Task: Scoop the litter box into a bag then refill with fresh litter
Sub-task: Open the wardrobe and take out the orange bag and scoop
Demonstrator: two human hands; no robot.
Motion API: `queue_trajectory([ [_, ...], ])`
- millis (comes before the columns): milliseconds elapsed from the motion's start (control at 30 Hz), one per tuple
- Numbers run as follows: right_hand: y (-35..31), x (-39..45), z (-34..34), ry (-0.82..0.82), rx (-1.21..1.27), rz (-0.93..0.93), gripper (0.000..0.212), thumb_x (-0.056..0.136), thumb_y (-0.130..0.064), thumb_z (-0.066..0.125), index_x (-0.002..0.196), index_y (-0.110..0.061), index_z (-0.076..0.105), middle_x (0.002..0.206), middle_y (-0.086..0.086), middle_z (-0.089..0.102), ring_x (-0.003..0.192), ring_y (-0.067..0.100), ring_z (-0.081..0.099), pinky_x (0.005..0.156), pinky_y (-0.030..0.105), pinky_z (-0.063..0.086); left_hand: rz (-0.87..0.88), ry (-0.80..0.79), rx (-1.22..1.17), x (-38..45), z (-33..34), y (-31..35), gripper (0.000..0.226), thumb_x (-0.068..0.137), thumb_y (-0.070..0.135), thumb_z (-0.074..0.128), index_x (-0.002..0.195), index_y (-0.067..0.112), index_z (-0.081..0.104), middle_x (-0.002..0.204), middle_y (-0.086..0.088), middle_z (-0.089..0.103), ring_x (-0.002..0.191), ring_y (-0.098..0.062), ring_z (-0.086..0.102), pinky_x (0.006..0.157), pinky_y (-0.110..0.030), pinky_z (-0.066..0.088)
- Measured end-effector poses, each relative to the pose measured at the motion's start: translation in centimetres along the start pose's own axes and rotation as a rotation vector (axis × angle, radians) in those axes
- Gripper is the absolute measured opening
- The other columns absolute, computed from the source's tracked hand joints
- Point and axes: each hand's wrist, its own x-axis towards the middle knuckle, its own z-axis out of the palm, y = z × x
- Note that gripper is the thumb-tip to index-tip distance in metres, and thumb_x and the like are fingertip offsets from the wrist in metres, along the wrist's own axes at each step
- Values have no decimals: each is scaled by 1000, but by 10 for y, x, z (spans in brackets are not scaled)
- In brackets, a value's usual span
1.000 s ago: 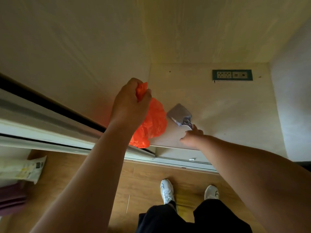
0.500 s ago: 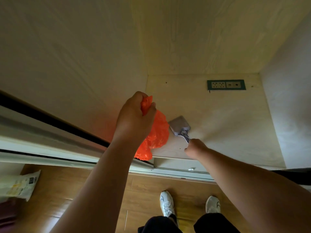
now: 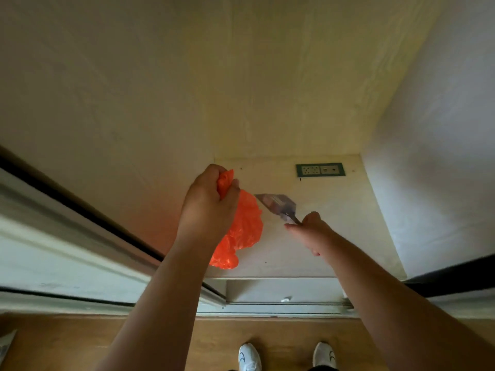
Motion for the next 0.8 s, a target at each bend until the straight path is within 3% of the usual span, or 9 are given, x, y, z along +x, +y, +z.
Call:
queue_trajectory([
  [100,-13,-35,-21,93,-59,-155,47,97,-60,51,115,-17,47,84,3,58,62,13,51,47,25,37,49,-4,-2,-3,-9,14,8,97,32,63,101,26,58,90,5,63,84,-17,57,73,-31,44],
  [200,-25,-67,-42,98,-154,-267,58,106,-52,34,107,-2,64,81,10,60,65,19,51,56,30,36,121,-24,-7,0,-15,29,7,97,30,63,98,27,57,87,6,61,81,-12,53,69,-28,36],
  [300,-32,-98,-61,148,-117,-287,45,107,-46,34,104,-11,62,94,12,67,78,23,59,66,34,42,178,-49,-6,4,-15,40,8,97,31,64,100,28,57,90,10,60,82,-7,50,69,-24,33],
  [433,-21,-122,-82,222,-58,-304,29,106,-44,40,103,-18,55,92,8,64,74,16,56,64,29,44,237,-77,-35,4,-1,54,11,97,30,65,105,25,61,94,9,60,86,-12,52,70,-22,32],
  [567,-2,-141,-102,332,163,-341,47,98,-64,42,106,-19,56,75,2,55,61,13,48,60,31,40,324,-152,-57,-2,24,76,10,97,29,65,104,24,61,92,9,60,87,-15,54,70,-22,31],
  [667,17,-160,-121,416,246,-335,46,99,-63,41,106,-22,62,70,-4,56,56,5,48,56,22,37,350,-199,-17,-13,42,99,9,97,30,64,104,26,60,92,12,57,84,-11,49,66,-21,27],
  [800,44,-189,-144,480,315,-336,38,101,-61,40,106,-32,64,77,-2,61,66,9,54,61,26,42,408,-264,-63,-34,65,130,8,96,29,64,102,28,60,91,11,61,86,-12,54,68,-21,31],
])
